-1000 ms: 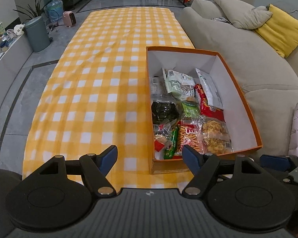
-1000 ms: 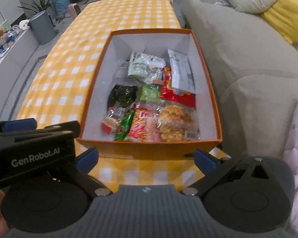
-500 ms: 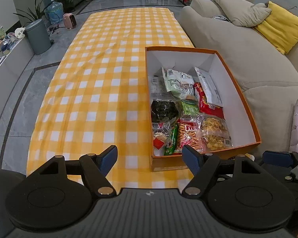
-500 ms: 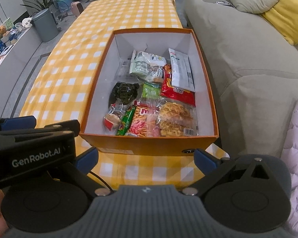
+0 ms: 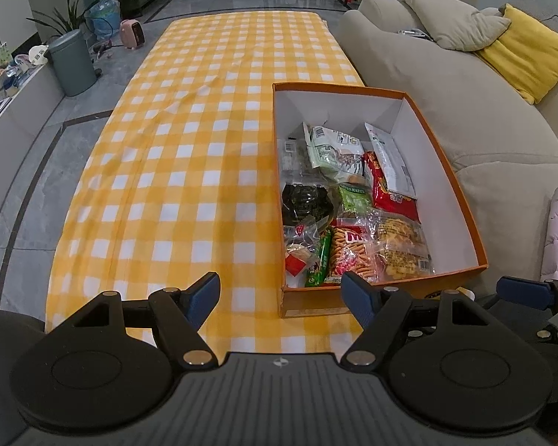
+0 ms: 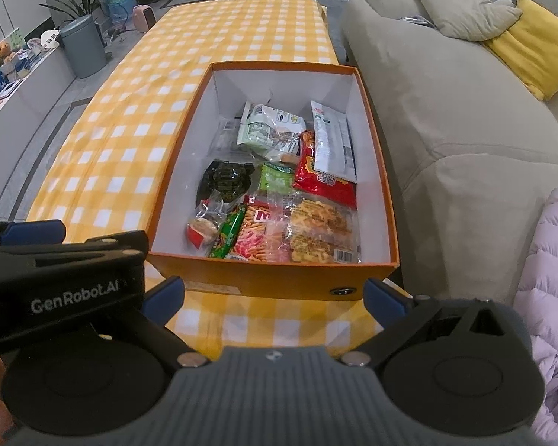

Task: Organize snacks

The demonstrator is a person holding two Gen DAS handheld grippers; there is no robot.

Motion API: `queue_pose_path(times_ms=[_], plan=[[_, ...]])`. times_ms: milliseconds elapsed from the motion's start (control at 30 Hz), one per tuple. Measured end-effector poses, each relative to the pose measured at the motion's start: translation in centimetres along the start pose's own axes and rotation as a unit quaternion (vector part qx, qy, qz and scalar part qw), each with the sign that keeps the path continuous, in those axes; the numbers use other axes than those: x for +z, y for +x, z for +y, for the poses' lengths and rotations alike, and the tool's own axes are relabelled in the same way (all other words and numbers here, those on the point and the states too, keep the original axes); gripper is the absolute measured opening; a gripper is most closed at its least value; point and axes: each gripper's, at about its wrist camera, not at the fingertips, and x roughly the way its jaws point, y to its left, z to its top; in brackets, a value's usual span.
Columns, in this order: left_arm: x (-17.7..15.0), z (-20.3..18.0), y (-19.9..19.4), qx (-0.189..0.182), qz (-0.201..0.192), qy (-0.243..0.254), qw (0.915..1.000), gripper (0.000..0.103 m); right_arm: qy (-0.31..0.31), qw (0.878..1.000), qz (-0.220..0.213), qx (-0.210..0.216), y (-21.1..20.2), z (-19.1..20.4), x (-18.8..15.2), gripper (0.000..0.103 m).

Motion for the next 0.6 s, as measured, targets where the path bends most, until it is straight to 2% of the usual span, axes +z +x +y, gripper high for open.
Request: queue_pose_path(times_ms=[300, 600], plan=[[-0.1, -0.2, 0.3, 0.013, 0.002, 0.006, 0.9999, 0.087, 0.002, 1.0, 0.011, 0.004, 0.6, -0.1, 0.0, 0.099], [-0.2, -0.1, 0.5, 0.008, 0.004, 0.005, 0.9999, 0.086, 0.003, 1.0, 0.016, 0.003, 1.1, -0.1, -0.1, 0.099]])
